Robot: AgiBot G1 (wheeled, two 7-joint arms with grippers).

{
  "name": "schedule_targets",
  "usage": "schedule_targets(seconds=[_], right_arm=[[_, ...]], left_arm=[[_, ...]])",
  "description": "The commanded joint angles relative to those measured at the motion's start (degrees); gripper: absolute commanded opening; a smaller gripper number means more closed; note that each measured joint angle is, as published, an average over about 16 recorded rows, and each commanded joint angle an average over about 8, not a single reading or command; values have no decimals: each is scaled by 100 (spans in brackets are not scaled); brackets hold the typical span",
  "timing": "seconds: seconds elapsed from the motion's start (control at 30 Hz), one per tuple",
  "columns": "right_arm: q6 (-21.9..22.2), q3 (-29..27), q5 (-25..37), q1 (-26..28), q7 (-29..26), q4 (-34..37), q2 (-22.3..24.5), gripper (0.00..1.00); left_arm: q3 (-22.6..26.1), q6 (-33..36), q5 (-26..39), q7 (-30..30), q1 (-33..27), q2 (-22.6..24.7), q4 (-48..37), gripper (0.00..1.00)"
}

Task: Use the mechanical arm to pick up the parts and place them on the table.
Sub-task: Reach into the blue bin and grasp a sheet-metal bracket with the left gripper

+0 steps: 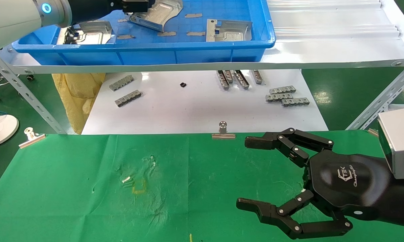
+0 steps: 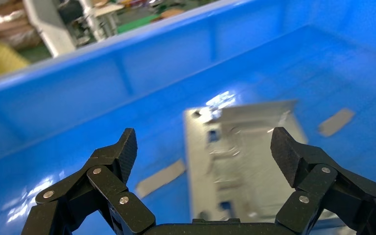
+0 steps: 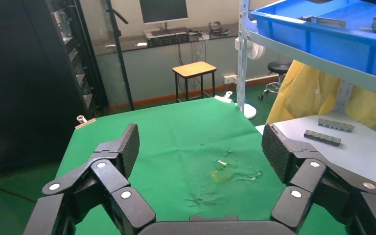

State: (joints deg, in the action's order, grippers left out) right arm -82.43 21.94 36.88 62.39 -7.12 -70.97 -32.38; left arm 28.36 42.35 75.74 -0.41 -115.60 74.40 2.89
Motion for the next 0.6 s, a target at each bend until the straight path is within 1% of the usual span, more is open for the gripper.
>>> schedule_targets(seconds=[0.03, 0.07, 0.13, 0.6], right_arm=[[0, 0, 0, 0, 0, 0, 0, 100], [0, 0, 0, 0, 0, 0, 0, 100], [0, 0, 0, 0, 0, 0, 0, 100], [0, 0, 0, 0, 0, 0, 0, 100]], left_arm=[[-10, -148, -10, 5, -35, 59, -134, 21], [-7, -187, -6, -18, -35, 81, -178, 12], [-2, -243, 2, -71, -35, 119, -245, 0], [20, -445, 34, -433, -16, 225, -282, 0]])
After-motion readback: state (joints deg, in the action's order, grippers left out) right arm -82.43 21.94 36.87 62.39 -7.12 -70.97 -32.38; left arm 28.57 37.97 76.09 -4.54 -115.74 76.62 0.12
